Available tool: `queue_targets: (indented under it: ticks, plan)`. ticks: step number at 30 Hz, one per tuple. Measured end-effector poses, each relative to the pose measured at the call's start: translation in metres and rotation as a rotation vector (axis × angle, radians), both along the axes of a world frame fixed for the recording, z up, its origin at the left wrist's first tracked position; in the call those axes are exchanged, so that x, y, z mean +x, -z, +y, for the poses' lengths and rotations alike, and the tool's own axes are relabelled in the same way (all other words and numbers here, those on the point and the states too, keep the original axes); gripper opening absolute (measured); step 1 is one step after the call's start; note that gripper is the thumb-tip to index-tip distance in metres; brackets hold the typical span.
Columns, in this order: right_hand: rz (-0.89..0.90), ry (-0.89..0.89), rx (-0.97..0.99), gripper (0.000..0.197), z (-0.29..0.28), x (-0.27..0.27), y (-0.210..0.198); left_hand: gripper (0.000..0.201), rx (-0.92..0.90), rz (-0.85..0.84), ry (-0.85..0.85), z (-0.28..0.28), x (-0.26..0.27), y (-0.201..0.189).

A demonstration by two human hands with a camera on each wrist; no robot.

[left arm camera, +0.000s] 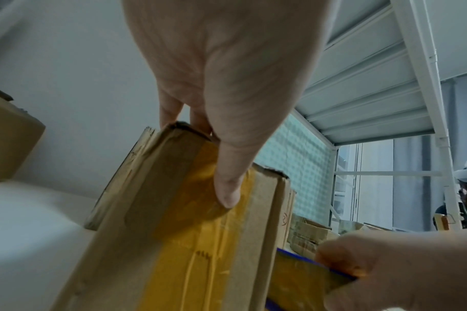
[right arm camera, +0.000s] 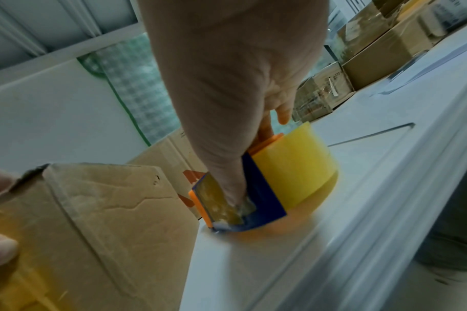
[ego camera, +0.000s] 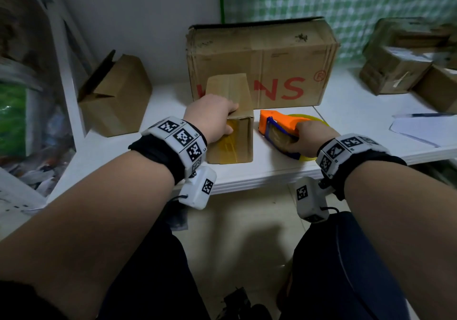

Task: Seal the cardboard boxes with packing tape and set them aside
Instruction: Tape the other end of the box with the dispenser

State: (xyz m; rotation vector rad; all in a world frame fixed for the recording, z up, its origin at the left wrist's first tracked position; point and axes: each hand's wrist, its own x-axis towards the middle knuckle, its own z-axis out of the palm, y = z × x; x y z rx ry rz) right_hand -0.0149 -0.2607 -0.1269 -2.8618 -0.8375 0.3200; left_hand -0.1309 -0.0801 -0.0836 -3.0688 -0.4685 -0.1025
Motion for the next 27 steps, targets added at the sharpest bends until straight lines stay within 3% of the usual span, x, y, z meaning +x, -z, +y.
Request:
queue_targets:
  ticks: [4,9,13,17,20,23,27]
  plan:
    - [-0.006,0.042,0.159,0.024,0.0,0.004,-0.003,0.053,0.005,-0.016,-0.023,-0.005,0.0,-0.001]
    - [0.175,0.196,0.617,0.032,-0.002,0.002,-0.023,0.043,-0.017,-0.016,-0.028,-0.006,0.004,-0.004]
    - [0.211,0.281,0.874,0.036,0.0,-0.003,-0.038,0.051,-0.099,0.022,-0.001,-0.001,0.006,-0.013]
    - [0.165,0.323,1.084,0.047,-0.002,-0.007,-0.056,0.053,-0.325,-0.076,-0.018,0.002,0.0,-0.031]
    - [0.294,0.336,1.265,0.05,-0.001,-0.008,-0.069,0.046,-0.483,-0.244,-0.072,0.001,-0.006,-0.042]
    - [0.428,0.256,1.379,0.044,0.0,-0.01,-0.08,0.039,-0.921,-0.433,-0.204,0.0,-0.008,-0.049]
    - [0.497,0.166,1.423,0.035,0.003,-0.018,-0.087,0.051,-1.361,-0.508,-0.304,0.002,-0.01,-0.058]
